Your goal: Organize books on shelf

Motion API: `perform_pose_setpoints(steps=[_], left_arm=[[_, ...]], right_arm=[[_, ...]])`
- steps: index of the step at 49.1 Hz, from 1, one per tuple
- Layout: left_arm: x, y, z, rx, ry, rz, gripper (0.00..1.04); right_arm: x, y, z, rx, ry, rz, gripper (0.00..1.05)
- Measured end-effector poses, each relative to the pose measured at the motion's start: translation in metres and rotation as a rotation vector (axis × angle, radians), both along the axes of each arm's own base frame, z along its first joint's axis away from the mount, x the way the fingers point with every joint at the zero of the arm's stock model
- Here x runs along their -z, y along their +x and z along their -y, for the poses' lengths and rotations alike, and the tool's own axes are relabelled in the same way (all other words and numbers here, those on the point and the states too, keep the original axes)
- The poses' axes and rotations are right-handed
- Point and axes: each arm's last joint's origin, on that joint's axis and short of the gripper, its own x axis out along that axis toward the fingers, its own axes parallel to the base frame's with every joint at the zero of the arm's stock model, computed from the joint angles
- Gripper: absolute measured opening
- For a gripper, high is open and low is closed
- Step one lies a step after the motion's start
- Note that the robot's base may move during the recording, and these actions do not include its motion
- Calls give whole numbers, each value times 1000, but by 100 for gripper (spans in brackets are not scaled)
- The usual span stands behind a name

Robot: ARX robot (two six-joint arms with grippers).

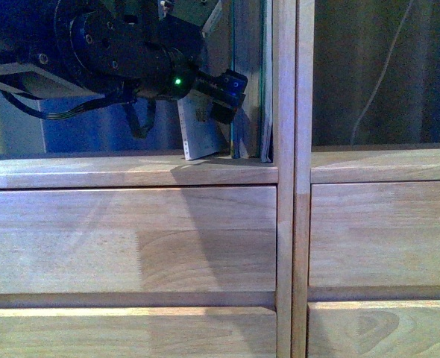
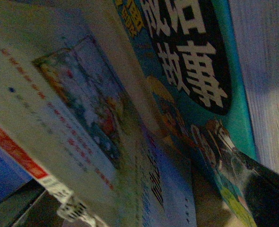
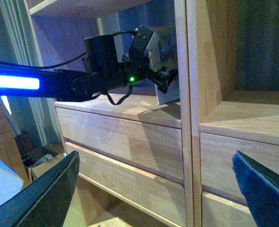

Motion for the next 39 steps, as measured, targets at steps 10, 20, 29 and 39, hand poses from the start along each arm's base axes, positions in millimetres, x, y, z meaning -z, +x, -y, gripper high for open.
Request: perform_pose_setpoints(steps=[10, 20, 29, 39], left_arm=[[3, -1, 0, 1, 72, 60, 97], [2, -7, 0, 27, 245, 253, 97], [3, -13, 4, 41, 349, 278, 97], [7, -13, 1, 45, 362, 236, 97]], right_arm=[[0, 0, 0, 0, 0, 0, 98], [0, 0, 0, 0, 0, 0, 98], [0, 0, 0, 0, 0, 0, 98], [0, 0, 0, 0, 0, 0, 98]])
